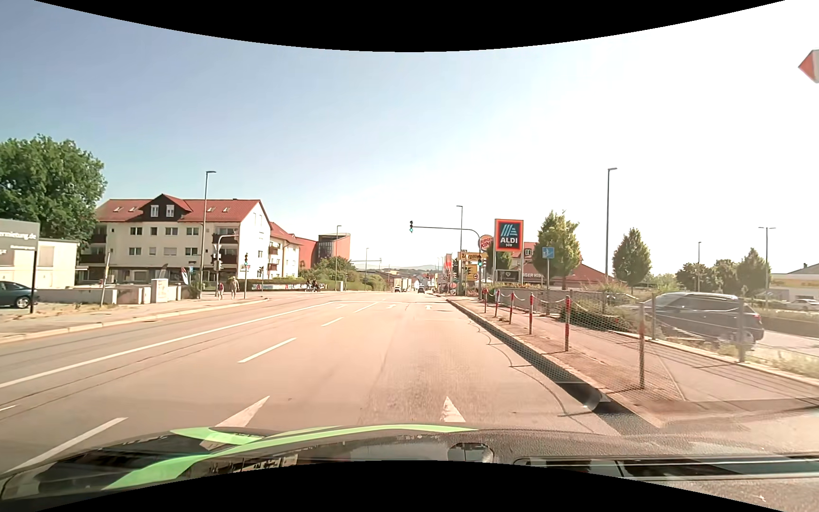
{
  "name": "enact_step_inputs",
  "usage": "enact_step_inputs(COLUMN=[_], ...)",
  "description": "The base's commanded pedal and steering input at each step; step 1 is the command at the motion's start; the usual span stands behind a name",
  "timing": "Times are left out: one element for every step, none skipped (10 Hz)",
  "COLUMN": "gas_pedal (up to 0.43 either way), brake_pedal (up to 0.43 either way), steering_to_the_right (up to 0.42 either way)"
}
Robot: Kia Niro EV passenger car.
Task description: Follow the waypoints while adhering to traffic rules and regulations
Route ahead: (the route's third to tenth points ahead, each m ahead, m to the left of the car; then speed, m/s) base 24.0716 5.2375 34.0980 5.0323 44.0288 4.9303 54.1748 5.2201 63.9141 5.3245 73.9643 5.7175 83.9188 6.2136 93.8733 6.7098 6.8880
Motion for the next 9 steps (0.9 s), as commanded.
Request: enact_step_inputs(gas_pedal=[0.287,0.287,0.287,0.287,0.28,0.268,0.24,0.228,0.228], brake_pedal=[0.0,0.0,0.0,0.0,0.0,0.0,0.0,0.0,0.0], steering_to_the_right=[-0.006,-0.004,-0.004,-0.004,-0.004,-0.003,-0.004,-0.004,-0.003])
